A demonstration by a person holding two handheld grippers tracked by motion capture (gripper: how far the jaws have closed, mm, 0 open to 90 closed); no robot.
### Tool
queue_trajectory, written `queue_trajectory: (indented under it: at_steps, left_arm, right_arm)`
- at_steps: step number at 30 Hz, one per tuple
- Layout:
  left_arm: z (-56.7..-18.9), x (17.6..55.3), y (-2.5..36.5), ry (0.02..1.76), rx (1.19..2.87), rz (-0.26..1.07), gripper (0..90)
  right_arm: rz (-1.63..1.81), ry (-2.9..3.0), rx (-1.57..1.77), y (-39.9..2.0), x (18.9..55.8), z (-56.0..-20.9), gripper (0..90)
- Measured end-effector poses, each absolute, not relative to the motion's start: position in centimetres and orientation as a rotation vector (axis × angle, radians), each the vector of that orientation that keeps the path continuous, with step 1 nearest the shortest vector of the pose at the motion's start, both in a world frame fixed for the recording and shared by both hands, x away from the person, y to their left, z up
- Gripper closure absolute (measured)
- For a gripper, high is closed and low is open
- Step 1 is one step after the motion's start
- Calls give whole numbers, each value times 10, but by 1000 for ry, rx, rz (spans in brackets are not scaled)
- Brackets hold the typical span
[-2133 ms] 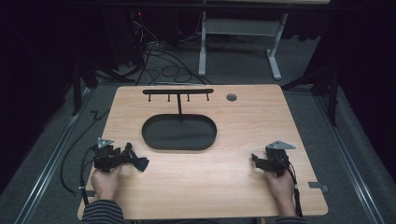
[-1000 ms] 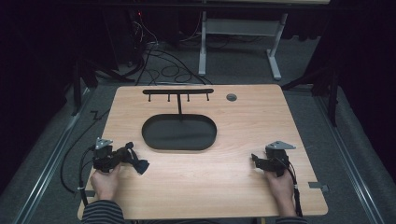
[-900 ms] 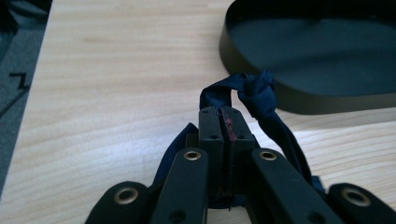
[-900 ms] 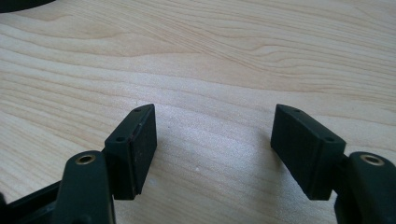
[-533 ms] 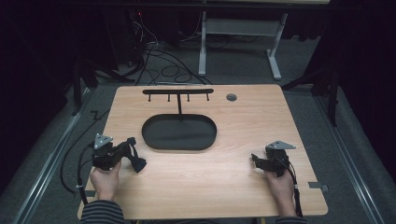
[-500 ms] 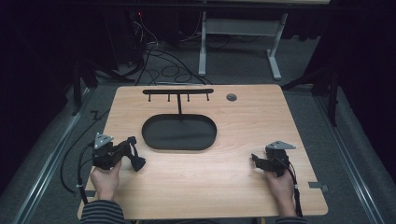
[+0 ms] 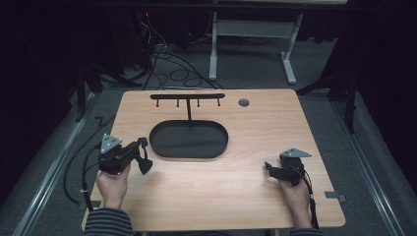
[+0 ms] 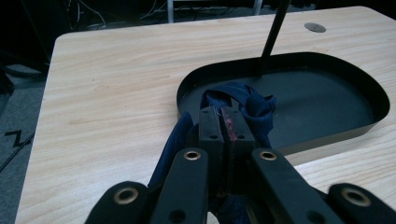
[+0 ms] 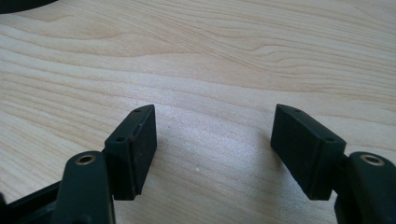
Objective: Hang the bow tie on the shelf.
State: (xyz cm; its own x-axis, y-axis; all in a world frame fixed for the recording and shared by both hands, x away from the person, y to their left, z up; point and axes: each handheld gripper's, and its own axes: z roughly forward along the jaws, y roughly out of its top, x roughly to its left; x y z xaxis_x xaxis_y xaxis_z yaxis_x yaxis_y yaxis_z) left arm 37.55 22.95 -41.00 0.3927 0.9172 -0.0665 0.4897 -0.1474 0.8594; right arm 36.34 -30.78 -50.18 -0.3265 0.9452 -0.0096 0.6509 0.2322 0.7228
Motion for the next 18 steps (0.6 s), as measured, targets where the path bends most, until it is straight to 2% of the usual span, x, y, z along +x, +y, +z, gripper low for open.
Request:
queue_trajectory:
  at_steps: [18]
  left_arm:
    - [-394,381,216,1179,1815,581,879]
  right_arm:
    - [873,2065,1457,-308,363,-502,326]
